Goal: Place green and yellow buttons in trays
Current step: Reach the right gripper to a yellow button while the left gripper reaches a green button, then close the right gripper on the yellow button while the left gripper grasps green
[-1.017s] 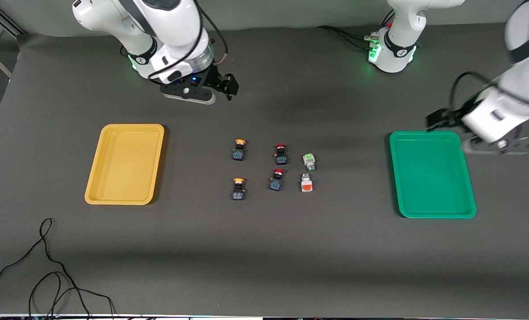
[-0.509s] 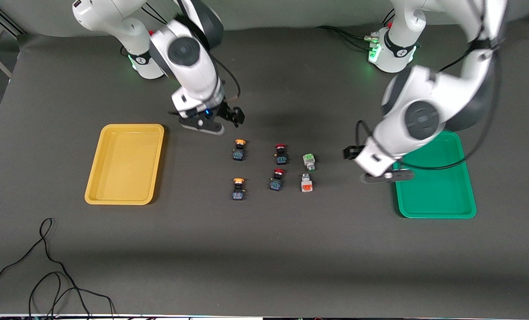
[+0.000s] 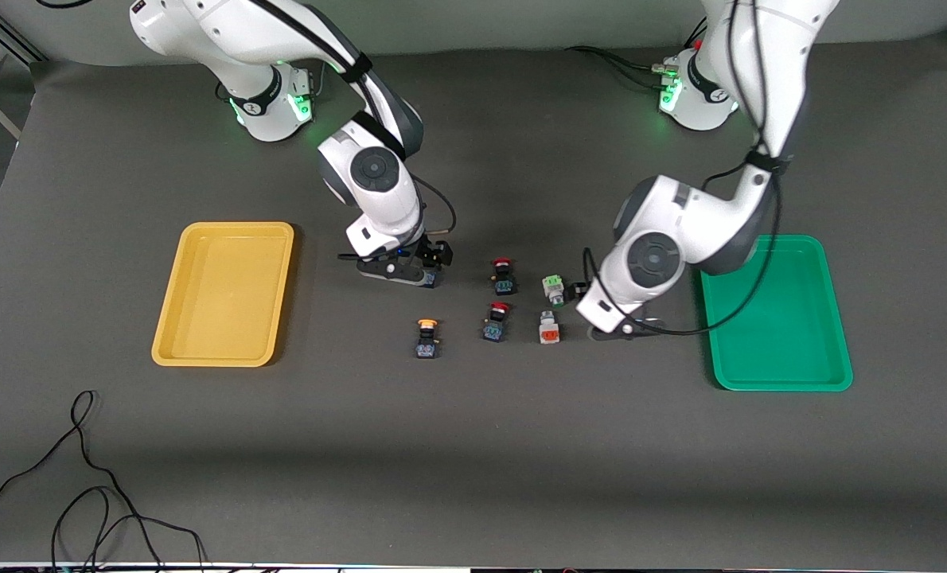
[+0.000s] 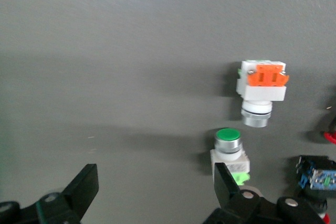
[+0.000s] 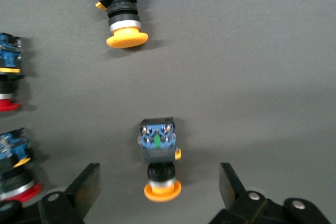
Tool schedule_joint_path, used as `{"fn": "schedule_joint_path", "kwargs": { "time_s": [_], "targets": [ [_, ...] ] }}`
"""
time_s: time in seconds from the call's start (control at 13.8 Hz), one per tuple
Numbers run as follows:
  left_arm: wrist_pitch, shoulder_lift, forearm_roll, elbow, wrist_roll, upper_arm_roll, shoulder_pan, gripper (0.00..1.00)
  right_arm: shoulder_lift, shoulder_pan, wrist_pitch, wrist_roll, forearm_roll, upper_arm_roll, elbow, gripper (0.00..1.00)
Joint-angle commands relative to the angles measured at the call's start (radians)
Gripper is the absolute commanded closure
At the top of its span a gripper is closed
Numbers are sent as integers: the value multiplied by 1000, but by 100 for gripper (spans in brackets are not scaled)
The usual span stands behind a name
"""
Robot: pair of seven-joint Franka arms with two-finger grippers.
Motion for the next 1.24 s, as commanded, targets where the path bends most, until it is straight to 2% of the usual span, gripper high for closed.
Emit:
{"fn": "schedule_joint_path", "kwargs": {
  "time_s": [0.0,0.29,0.36,0.44,0.51,0.65,0.87,1.16],
  "targets": [
    [166,9,-5,-103,-93,13,-64,2,68,6,71,4,-51,-10,4,0],
    [260,31,-5,-154,-164,13,-107,1,99,8,94,4,-52,-10,10,2],
    [274,37,-5,-154,-179,13,-114,1,99,8,94,4,-52,-10,10,26],
    [276,38,-5,-151,-189,13,-115,2,101,7,92,1,-52,-10,12,57],
    [259,26,-5,-148,-184,13,-107,2,101,5,92,0,-52,-10,13,72],
    [224,-5,-4,-145,-173,15,-90,2,102,3,88,-2,-52,-10,16,80],
    [158,-15,-2,-109,-154,15,-73,2,89,-1,71,-8,-52,-10,38,81],
    [150,0,-5,-85,-169,12,-85,2,-20,-4,-251,-38,-37,-12,174,81]
  ]
}}
